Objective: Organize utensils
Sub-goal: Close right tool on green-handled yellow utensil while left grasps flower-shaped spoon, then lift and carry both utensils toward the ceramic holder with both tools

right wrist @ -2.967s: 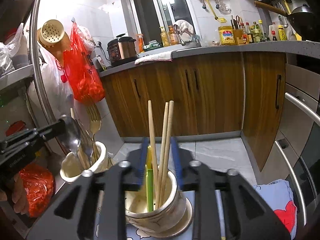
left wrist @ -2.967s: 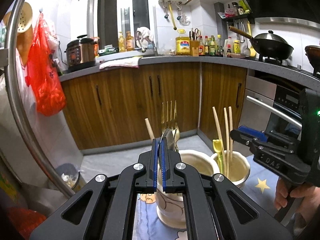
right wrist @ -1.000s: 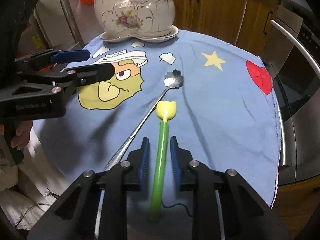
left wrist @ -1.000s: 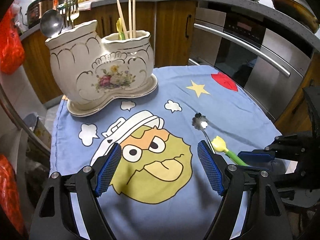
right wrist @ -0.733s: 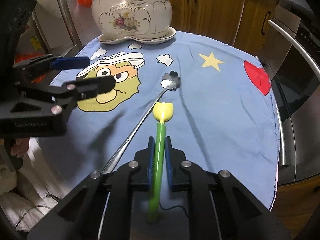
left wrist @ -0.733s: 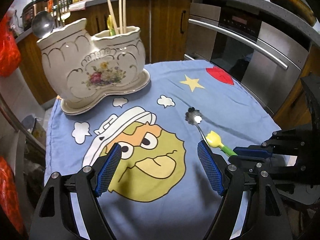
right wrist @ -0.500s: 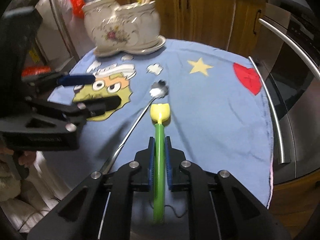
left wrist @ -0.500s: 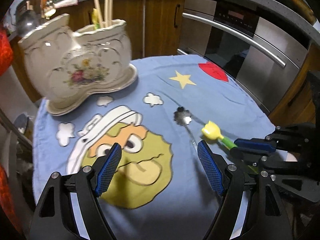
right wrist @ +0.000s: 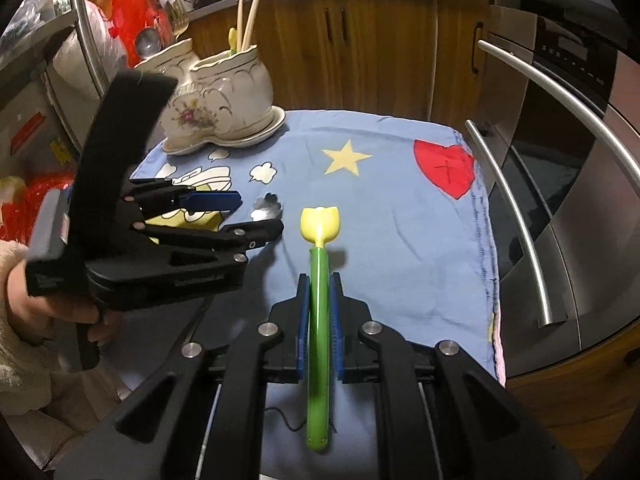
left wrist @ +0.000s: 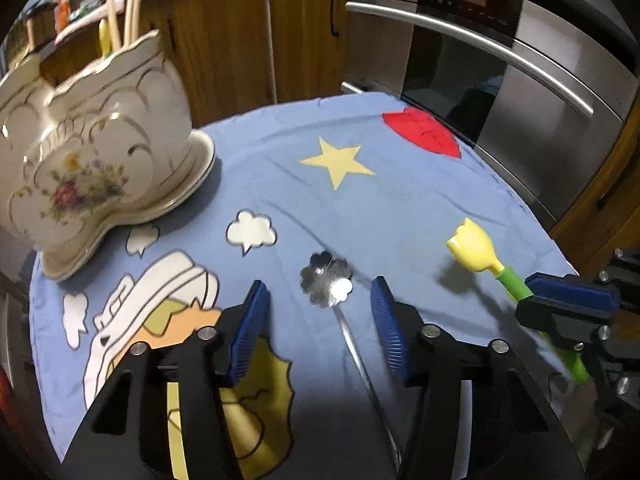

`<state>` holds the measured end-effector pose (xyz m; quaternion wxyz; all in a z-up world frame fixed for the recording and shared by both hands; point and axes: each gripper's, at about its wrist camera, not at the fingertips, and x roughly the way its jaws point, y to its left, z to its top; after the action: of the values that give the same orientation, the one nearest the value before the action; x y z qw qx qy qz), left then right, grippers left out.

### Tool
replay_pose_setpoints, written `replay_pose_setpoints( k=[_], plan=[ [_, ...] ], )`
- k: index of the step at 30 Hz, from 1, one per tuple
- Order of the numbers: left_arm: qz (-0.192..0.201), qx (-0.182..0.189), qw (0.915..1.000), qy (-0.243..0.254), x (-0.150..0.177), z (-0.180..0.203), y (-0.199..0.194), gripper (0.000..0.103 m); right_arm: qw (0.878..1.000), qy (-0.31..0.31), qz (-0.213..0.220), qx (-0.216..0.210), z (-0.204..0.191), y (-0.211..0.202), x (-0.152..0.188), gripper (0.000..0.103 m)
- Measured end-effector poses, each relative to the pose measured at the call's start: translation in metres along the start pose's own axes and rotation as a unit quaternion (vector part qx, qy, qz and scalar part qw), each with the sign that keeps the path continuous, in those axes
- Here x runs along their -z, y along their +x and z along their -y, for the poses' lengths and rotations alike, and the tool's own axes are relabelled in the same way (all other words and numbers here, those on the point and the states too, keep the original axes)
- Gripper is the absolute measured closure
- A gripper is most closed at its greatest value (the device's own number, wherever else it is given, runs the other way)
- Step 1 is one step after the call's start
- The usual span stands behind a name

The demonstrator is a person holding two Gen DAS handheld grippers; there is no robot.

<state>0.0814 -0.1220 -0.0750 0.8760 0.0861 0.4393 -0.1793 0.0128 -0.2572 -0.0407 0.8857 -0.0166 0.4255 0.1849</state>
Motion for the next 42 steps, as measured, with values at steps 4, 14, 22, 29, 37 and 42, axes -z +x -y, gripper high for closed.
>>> replay_pose_setpoints(
  k=[4, 14, 22, 29, 37, 42],
  plan=[
    [0.009, -0.004, 0.9998, 0.015, -0.002, 0.003, 0.003, 0.069, 1.0, 0.003, 0.005, -0.003, 0.003, 0.001, -0.001, 0.093],
    [0.038, 0.023, 0.999, 0.001, -0.001, -0.009, -0.02, 0.075, 1.0, 0.006, 0.016, -0.008, 0.0, 0.0, -0.001, 0.093],
    [0.081, 0.023, 0.9962, -0.021, 0.002, -0.033, -0.064, 0.075, 0.999, 0.002, 0.037, -0.018, -0.009, -0.003, -0.011, 0.093],
    [0.117, 0.006, 0.9921, -0.045, 0.004, -0.059, -0.103, 0.075, 0.998, -0.005, 0.06, -0.031, -0.03, -0.001, -0.03, 0.093],
    [0.185, -0.031, 0.9805, -0.06, -0.014, -0.101, -0.159, 0.075, 0.993, -0.013, 0.107, -0.053, -0.053, 0.001, -0.082, 0.093],
    [0.232, -0.065, 0.9682, -0.068, -0.043, -0.132, -0.188, 0.075, 0.986, -0.007, 0.15, -0.071, -0.064, 0.002, -0.124, 0.093]
  ],
)
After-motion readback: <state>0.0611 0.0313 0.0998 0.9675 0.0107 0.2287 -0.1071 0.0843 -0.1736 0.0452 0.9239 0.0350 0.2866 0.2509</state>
